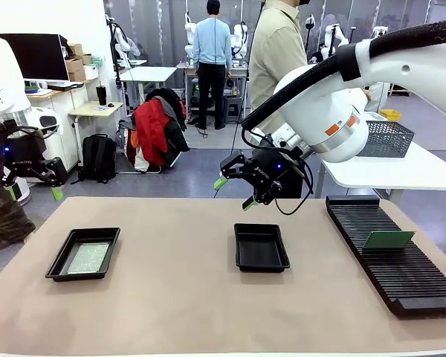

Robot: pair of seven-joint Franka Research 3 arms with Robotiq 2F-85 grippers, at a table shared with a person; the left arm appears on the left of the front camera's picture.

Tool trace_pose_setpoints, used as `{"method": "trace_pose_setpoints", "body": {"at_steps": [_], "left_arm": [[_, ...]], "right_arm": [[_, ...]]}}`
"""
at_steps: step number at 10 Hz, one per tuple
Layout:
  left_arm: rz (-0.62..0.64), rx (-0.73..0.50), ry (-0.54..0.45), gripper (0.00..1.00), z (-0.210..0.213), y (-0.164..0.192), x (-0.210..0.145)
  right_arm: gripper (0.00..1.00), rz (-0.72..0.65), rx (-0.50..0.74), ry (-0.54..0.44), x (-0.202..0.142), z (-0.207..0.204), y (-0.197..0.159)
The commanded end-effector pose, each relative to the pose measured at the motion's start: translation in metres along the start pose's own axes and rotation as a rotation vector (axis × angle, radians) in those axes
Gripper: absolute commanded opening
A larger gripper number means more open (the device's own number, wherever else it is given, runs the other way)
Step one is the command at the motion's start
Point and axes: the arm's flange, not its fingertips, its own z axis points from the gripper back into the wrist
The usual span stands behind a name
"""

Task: Inspect and transfer BCBs to ESD trays.
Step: Pick up the ESD tray and place it on the left side of the table.

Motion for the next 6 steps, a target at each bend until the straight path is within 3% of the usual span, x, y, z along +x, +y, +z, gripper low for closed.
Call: {"method": "trace_pose_setpoints", "body": {"at_steps": [1, 6], "left_arm": [[0.000, 0.000, 0.002, 1.00, -0.0055, 0.0000, 0.0014], [0.000, 0.000, 0.002, 1.00, -0.0055, 0.0000, 0.0014]], "right_arm": [[1.00, -0.013, -0.017, 0.008, 0.0000, 0.0007, 0.0024], [1.00, -0.013, -0.017, 0.008, 0.0000, 0.0007, 0.0024]]}}
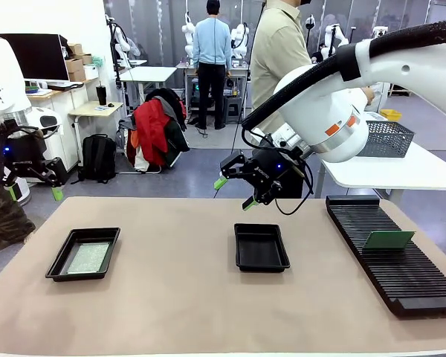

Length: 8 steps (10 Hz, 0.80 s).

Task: Inspect and transfer BCBs to ESD trays.
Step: Pick up the ESD tray and place it on the left side of the table, then pick up the Blank PCB from the PCB Rack and place it in the right ESD tray.

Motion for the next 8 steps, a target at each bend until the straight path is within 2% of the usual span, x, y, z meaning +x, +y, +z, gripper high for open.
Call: {"method": "trace_pose_setpoints", "body": {"at_steps": [1, 8], "left_arm": [[0.002, 0.001, -0.005, 1.00, -0.0026, 0.0005, 0.0003], [0.002, 0.001, -0.005, 1.00, -0.0026, 0.0005, 0.0003]], "right_arm": [[1.00, -0.013, -0.017, 0.008, 0.0000, 0.0007, 0.0024], [1.00, -0.013, -0.017, 0.008, 0.0000, 0.0007, 0.0024]]}}
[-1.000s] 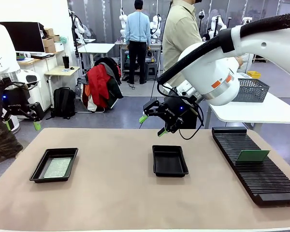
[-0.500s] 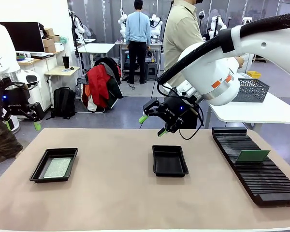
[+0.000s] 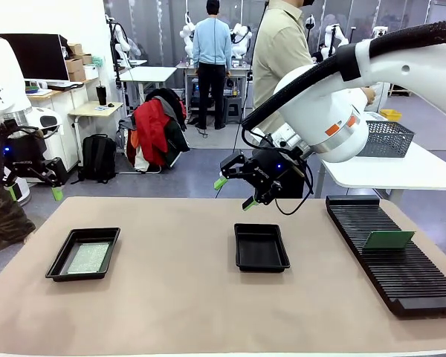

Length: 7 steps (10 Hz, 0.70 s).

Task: Inspect and transfer BCBs to ESD trays.
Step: Pick up the Blank PCB from the PCB Rack and place it in the right ESD tray.

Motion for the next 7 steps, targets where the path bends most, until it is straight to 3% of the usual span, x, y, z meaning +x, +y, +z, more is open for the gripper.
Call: {"method": "trace_pose_setpoints", "body": {"at_steps": [1, 7], "left_arm": [[0.002, 0.001, -0.005, 1.00, -0.0026, 0.0005, 0.0003], [0.002, 0.001, -0.005, 1.00, -0.0026, 0.0005, 0.0003]], "right_arm": [[1.00, -0.013, -0.017, 0.008, 0.0000, 0.0007, 0.0024], [1.00, -0.013, -0.017, 0.008, 0.0000, 0.0007, 0.0024]]}}
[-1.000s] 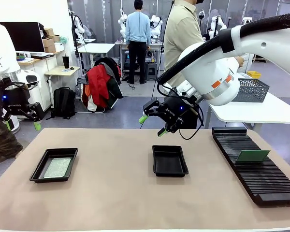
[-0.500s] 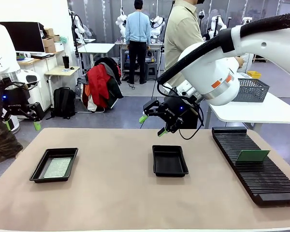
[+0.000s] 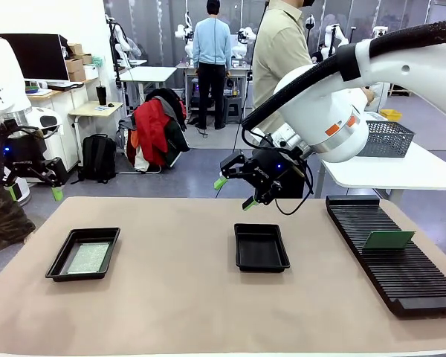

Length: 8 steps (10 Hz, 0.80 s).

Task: Inspect and transfer BCBs to ESD trays.
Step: Pick up the Blank PCB from the PCB Rack and place it in the right ESD tray.

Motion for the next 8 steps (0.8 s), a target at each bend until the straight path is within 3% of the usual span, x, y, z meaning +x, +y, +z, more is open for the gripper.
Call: {"method": "trace_pose_setpoints", "body": {"at_steps": [1, 3, 8], "left_arm": [[0.002, 0.001, -0.005, 1.00, -0.003, 0.001, 0.000], [0.002, 0.001, -0.005, 1.00, -0.003, 0.001, 0.000], [0.002, 0.001, -0.005, 1.00, -0.003, 0.001, 0.000]], "right_arm": [[1.00, -0.013, -0.017, 0.008, 0.000, 0.001, 0.002], [1.00, 0.062, -0.041, -0.013, -0.012, 0.017, 0.002], [1.00, 0.403, -0.221, 0.048, -0.049, 0.140, -0.024]]}}
